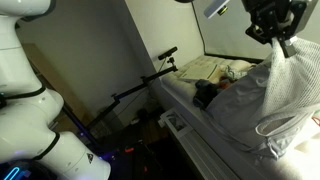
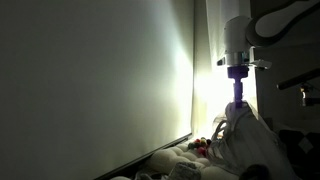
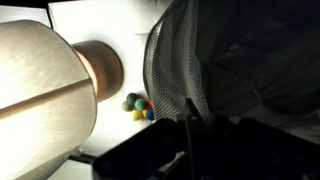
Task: Take the pair of socks out of the bag then move the bag slightly forward
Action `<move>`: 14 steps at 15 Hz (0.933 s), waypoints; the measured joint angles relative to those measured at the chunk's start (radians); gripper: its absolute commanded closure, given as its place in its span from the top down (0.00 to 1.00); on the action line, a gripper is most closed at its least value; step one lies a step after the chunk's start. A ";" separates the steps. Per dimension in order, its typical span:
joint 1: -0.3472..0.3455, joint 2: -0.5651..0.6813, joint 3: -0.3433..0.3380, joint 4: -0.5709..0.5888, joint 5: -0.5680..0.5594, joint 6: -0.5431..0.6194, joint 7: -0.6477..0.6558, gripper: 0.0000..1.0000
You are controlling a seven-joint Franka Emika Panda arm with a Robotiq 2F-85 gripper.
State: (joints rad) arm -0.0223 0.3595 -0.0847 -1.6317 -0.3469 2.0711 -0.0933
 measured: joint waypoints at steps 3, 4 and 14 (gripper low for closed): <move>0.003 0.017 0.000 0.084 0.000 -0.052 0.001 0.03; 0.004 0.031 0.000 0.118 0.000 -0.071 0.002 0.03; 0.005 0.262 -0.034 0.493 -0.003 -0.179 0.131 0.03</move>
State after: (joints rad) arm -0.0175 0.6213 -0.1190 -1.1382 -0.3497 1.8925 0.0379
